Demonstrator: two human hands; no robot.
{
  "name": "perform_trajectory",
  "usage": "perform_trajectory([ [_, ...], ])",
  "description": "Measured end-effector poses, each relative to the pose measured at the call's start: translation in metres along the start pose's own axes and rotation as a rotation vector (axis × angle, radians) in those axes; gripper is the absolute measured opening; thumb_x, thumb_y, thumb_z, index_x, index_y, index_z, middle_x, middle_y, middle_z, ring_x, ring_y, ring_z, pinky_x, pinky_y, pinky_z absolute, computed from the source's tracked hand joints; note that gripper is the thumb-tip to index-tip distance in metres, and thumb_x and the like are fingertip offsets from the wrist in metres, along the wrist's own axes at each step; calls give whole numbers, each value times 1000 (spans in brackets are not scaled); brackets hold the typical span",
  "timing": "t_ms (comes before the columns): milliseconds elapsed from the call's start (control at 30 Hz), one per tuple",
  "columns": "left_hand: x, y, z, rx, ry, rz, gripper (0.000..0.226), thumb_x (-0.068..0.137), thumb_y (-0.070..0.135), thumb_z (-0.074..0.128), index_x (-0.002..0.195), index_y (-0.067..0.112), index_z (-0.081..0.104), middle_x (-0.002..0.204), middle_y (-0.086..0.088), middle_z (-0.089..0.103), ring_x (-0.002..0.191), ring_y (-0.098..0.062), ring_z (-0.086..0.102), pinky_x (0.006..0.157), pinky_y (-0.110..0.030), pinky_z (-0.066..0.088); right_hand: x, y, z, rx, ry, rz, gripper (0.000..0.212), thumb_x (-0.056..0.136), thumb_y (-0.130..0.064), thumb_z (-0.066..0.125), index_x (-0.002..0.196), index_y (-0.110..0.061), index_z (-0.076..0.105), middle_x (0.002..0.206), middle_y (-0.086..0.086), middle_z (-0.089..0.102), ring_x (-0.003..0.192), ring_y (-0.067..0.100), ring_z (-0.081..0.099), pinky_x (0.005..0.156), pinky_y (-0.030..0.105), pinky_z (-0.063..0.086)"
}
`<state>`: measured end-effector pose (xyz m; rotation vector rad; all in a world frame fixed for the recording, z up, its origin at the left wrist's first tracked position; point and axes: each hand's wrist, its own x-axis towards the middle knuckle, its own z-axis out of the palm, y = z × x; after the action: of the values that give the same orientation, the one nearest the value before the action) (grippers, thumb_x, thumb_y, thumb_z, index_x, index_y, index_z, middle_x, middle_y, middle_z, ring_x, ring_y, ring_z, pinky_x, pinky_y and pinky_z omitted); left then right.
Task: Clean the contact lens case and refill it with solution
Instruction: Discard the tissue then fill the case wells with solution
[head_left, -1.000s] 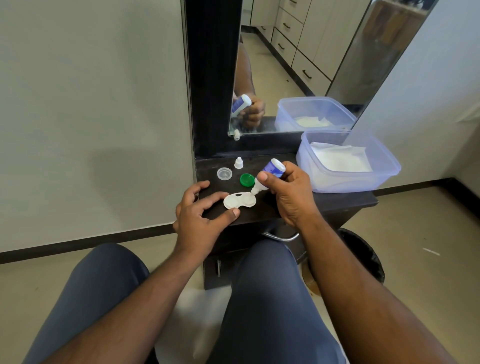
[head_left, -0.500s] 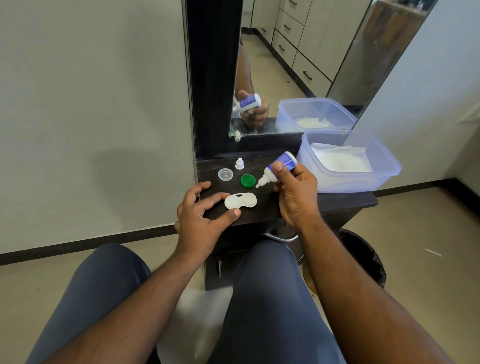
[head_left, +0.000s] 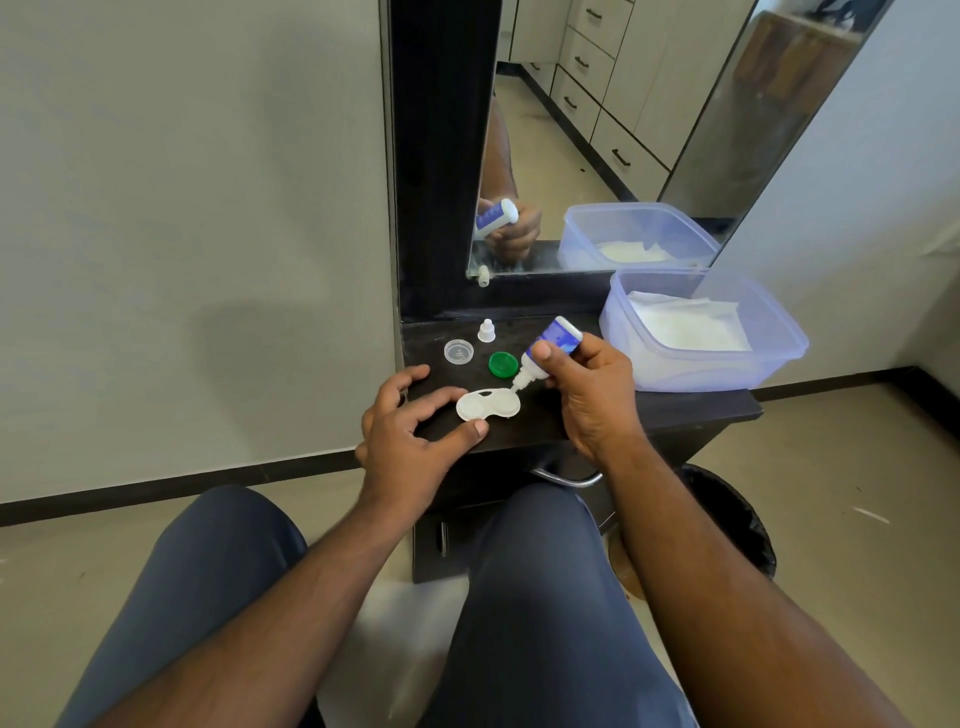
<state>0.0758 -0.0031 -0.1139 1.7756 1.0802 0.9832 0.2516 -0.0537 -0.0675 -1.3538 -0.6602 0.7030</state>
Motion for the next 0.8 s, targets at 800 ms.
perform_trajectory([
  [800,0,-3,1,-13,8,5,36,55,69,65,91,68,59,125,35,39,126,-11,40,101,-52,39,-3,-3,2,-50,-18,8,2,80,-13,72,79,-15,73,75,0,74,79,16,70,74,29,53],
])
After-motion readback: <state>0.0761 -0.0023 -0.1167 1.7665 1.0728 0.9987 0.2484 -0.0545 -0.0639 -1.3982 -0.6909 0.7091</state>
